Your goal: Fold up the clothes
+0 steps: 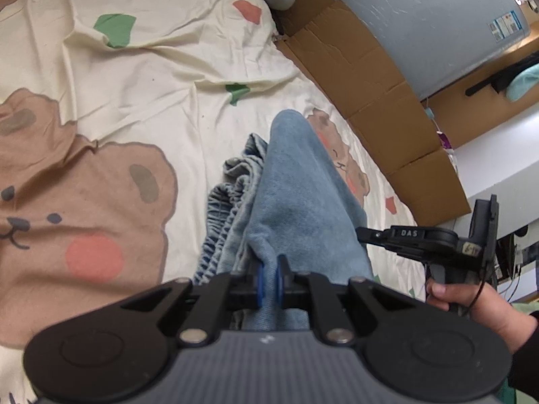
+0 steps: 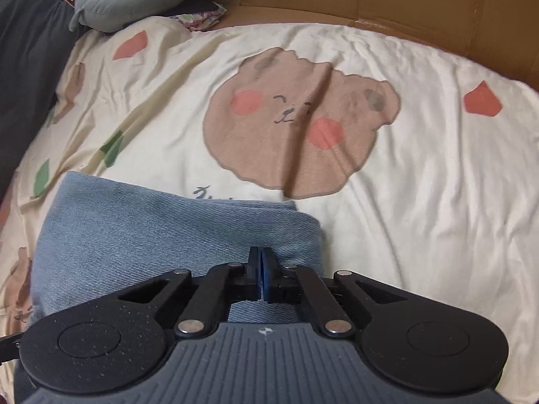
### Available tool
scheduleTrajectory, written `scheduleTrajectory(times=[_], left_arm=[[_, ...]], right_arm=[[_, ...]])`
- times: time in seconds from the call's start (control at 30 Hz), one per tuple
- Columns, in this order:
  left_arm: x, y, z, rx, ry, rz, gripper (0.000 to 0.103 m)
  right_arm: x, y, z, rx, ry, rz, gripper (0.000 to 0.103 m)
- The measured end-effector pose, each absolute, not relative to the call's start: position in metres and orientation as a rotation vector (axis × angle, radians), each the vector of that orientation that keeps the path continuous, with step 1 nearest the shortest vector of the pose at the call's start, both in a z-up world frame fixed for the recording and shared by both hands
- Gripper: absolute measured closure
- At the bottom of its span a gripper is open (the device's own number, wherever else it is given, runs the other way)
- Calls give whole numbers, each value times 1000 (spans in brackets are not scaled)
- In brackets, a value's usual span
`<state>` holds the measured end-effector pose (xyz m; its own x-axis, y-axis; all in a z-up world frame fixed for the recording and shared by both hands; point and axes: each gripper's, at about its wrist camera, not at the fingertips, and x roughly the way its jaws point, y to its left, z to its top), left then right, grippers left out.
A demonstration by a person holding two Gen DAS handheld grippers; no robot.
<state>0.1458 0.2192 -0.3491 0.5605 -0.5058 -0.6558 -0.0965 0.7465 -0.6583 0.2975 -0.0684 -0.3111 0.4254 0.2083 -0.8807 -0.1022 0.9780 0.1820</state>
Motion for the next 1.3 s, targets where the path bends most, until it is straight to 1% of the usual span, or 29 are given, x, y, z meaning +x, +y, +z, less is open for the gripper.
scheduleTrajectory(times=[0.07, 0.23, 0.4, 0.5, 0.67, 0.7, 0.73, 0.77, 0.93, 1.17, 1.3], left_arm=[[142, 223, -348, -729, 960, -263, 94], [132, 226, -340, -735, 949, -260, 94], [132, 225, -339, -720, 951, -257, 94], [132, 225, -339, -707, 956, -262, 94], [133, 224, -338, -689, 969, -261, 93], [133, 223, -336, -679, 973, -263, 92], [132, 223, -335, -675, 976, -261, 91], [130, 224, -334, -680, 976, -258, 91], [119, 225, -328, -668, 972, -247, 91], [108, 226, -324, -641, 978, -243, 88], [103, 228, -325, -647, 982, -246, 86]], right_arm=[[295, -68, -302, 112, 1115, 176, 97], [284, -74, -290, 152, 1101, 191, 99], [289, -78, -298, 145, 1098, 200, 99], [300, -75, -308, 135, 1097, 196, 96], [320, -74, -315, 147, 1092, 203, 98], [321, -75, -312, 152, 1096, 204, 97], [321, -77, -309, 162, 1102, 205, 94], [319, -79, -305, 172, 1110, 213, 94], [290, -85, -297, 182, 1153, 258, 95], [237, -88, -304, 171, 1212, 281, 95], [205, -90, -309, 174, 1245, 278, 93]])
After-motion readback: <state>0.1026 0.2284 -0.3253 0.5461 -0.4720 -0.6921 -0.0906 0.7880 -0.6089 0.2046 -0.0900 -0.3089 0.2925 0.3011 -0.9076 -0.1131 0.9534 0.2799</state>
